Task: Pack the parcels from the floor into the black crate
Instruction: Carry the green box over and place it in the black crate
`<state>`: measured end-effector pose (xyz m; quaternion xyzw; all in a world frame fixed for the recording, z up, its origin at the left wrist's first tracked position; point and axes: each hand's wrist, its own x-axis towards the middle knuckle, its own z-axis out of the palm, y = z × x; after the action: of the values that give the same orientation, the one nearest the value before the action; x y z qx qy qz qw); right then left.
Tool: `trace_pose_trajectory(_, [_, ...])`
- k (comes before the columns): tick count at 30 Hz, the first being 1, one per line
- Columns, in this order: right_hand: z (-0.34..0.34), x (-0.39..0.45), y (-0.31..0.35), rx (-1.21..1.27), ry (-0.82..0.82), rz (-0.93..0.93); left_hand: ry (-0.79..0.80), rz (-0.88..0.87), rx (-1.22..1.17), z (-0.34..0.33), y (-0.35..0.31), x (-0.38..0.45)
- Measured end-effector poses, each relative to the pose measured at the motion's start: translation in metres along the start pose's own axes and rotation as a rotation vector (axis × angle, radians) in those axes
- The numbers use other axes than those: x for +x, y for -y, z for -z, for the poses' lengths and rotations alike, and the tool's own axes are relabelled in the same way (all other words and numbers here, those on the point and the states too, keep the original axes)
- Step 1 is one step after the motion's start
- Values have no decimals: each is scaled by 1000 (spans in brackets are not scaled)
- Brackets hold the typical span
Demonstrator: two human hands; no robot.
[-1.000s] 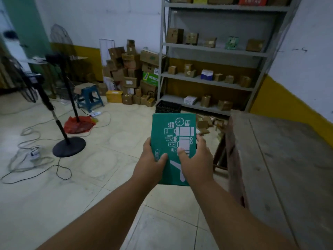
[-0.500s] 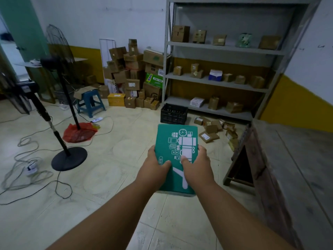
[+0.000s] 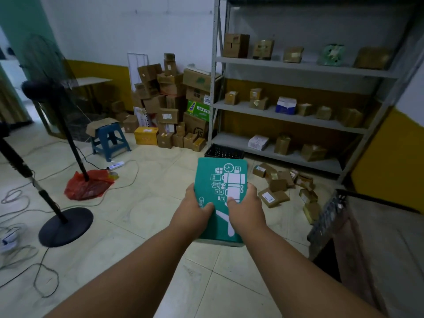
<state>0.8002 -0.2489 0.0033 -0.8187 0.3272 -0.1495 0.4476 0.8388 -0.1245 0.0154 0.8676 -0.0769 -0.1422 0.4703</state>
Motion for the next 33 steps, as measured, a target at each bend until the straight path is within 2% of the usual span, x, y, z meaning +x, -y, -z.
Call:
trace_pose_trajectory(5, [-27,92,23,6,25,1,-22,22,-4,0,-15,99])
trace_pose_trajectory(11, [-91,219,56,-13,-3,14,-17,-8,-30,8,-17,250])
trace_pose_trajectory(22, [-186,487,169,89,-28,-36,64,-56,-63,72,-88,555])
trace_pose_trajectory(28, [-216,632,179,117,-101,-33,72,-78,-95,43,-122,692])
trace_pose_trajectory(33, [-235,768,168,151,-40,-37,73,-62,-102,2,-148,815])
